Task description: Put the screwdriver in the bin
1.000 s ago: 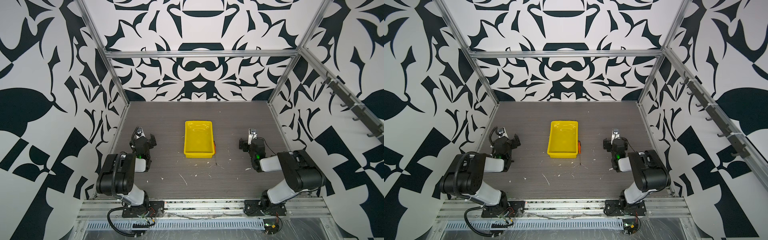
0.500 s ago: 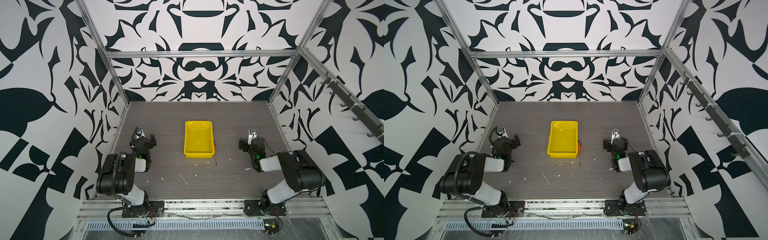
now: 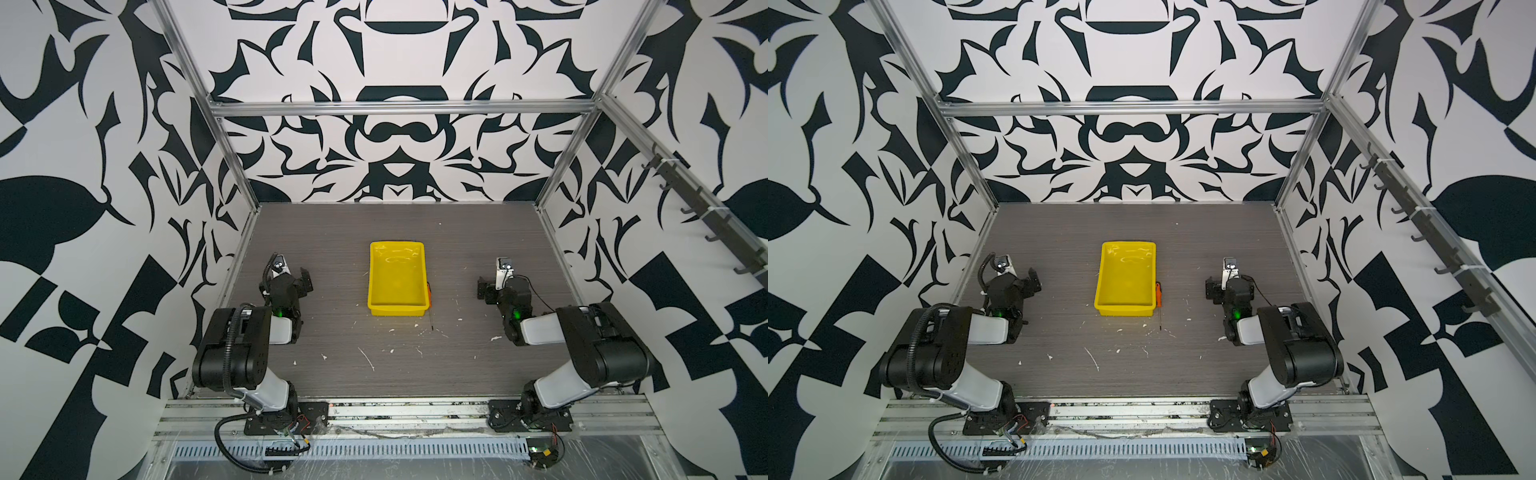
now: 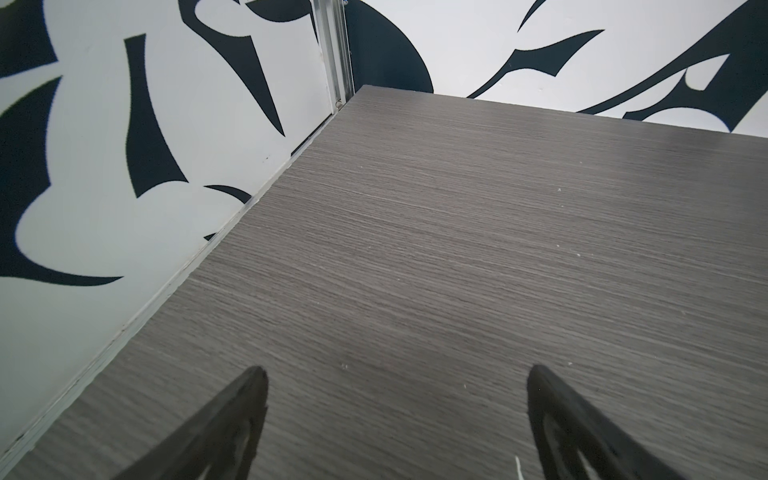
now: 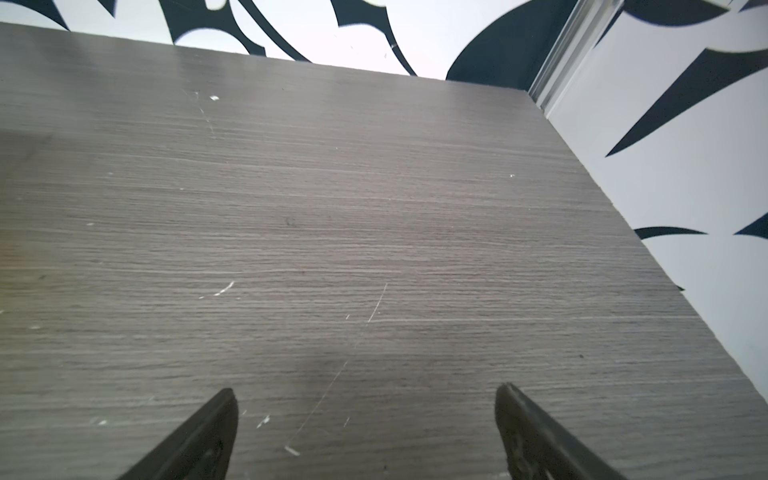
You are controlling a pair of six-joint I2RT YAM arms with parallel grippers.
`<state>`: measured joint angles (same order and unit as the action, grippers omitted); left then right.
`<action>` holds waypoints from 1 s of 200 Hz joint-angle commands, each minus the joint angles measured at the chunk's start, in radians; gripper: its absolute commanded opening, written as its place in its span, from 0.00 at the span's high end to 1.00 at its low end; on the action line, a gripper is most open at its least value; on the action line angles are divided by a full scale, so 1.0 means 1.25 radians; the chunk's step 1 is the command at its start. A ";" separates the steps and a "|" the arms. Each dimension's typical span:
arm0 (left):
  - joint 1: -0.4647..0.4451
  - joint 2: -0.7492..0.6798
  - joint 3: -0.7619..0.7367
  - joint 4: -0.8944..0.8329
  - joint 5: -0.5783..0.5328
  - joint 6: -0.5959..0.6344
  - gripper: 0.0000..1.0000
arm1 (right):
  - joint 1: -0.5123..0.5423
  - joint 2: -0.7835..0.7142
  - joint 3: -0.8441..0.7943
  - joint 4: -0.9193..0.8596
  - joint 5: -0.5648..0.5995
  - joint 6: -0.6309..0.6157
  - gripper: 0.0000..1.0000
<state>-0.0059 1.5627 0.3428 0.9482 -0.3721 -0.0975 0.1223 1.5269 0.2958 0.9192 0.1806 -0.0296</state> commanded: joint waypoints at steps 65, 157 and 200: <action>0.002 -0.061 -0.020 0.032 0.061 0.010 0.00 | 0.145 -0.246 0.014 -0.183 0.295 0.019 0.00; -0.196 -0.526 0.108 -0.651 0.113 -0.090 0.00 | 0.180 -0.237 0.041 -0.214 0.349 0.012 0.00; -0.204 -0.652 0.132 -0.949 0.305 -0.247 0.00 | 0.261 -0.272 0.243 -0.643 0.277 0.073 0.00</action>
<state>-0.2577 0.7856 0.4866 0.0402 -0.0959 -0.2562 0.4278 1.2331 0.4530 0.4019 0.6312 0.0051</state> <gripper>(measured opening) 0.996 0.998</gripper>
